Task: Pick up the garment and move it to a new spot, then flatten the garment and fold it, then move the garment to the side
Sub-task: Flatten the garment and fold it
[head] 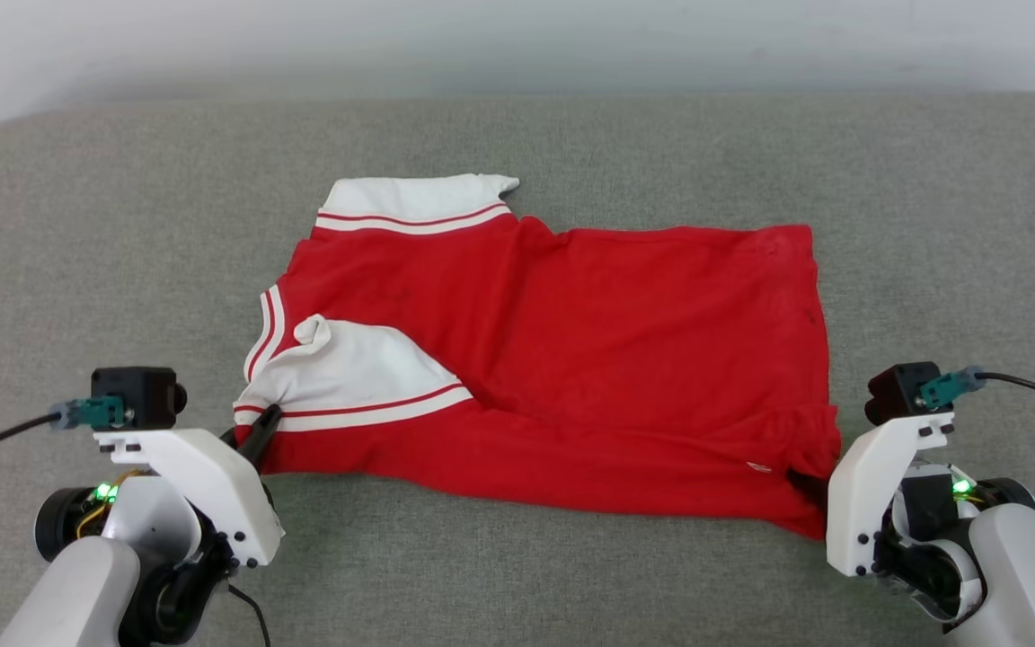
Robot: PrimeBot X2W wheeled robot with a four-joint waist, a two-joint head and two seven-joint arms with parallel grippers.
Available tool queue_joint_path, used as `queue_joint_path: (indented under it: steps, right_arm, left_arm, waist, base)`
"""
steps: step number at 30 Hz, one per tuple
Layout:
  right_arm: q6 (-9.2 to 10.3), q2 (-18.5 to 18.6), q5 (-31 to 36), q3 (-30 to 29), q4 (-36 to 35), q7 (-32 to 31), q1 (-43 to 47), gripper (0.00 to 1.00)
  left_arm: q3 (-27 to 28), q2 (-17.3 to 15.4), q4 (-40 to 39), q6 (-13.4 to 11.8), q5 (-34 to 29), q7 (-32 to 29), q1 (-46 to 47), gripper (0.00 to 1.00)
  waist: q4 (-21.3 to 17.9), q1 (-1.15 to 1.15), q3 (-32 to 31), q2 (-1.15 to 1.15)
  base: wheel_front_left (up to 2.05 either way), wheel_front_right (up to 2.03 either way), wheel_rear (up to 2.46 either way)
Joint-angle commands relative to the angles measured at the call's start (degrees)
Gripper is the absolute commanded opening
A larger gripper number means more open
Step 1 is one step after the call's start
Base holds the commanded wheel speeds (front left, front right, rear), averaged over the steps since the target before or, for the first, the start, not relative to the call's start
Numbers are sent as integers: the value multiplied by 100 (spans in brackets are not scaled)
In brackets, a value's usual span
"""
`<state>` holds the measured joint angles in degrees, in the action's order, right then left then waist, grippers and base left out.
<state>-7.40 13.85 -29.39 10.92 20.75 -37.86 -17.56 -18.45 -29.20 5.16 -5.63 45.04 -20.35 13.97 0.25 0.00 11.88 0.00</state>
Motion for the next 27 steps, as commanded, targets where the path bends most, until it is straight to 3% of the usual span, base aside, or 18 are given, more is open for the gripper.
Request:
queue_joint_path:
  steps: [1, 18, 24, 25, 27]
  right_arm:
    - [-16, -1, -40, 126, 39, 37, 97, 0]
    - [-14, 340, -282, 268, -502, 63, 859, 0]
    - [-8, 238, -204, 140, -297, -53, 1297, 0]
    - [-8, 171, -232, 125, -262, 30, 1323, 0]
    - [-8, 150, -186, 151, -188, 226, 1378, 96]
  left_arm:
    - [57, 42, 12, -55, 24, 131, -112, 0]
    - [158, -36, -306, -500, 253, 163, -1545, 0]
    - [50, 200, -89, -447, 476, 114, -1834, 0]
    - [62, 280, -35, -436, 503, 189, -1783, 13]
    - [27, 353, 172, -364, 528, 241, -1677, 87]
  waist:
    - [-53, 0, -171, 0]
    - [-136, 0, -1295, 0]
    - [-134, 0, -1288, 0]
    - [-140, 0, -1277, 0]
    - [-147, 0, -1255, 0]
  base:
    - [0, 0, 0]
    - [0, 0, 0]
    - [0, 0, 0]
    - [0, 0, 0]
    - [0, 0, 0]
